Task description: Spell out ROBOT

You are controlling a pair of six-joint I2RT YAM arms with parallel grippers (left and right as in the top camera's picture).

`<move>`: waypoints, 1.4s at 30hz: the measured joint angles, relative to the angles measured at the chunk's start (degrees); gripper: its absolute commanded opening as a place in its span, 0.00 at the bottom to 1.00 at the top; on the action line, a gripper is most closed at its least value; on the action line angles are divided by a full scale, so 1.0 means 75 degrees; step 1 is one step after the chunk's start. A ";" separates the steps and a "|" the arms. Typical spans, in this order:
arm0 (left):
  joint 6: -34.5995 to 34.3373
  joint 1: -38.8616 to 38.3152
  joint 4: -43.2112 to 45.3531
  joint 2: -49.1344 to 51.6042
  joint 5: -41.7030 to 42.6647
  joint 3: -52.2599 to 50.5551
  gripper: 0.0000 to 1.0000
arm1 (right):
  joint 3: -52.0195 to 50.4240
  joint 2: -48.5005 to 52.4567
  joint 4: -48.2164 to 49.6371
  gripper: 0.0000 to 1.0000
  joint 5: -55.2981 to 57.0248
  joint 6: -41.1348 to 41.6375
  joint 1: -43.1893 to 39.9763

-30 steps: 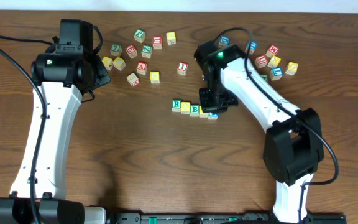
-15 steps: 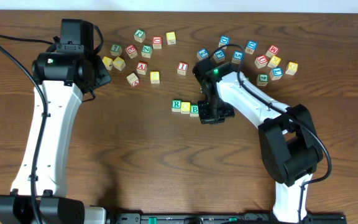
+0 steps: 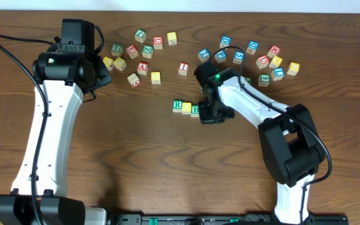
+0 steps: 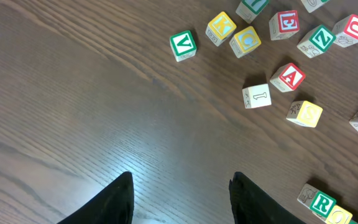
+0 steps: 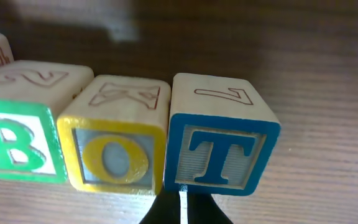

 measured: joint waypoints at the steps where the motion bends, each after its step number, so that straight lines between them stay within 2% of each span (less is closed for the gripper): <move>1: 0.0000 0.0000 0.0000 0.0000 0.0000 0.0000 0.49 | 0.0000 0.0000 0.0015 0.01 0.0003 0.0000 -0.0017; 21: 0.0000 0.0000 0.0000 0.0000 0.0000 0.0000 0.49 | 0.0000 0.0000 0.0009 0.01 -0.0414 0.0082 0.0143; 42: 0.0000 0.0000 0.0000 0.0000 0.0000 0.0000 0.49 | 0.0000 0.0000 0.0592 0.01 -0.0443 0.0297 0.0154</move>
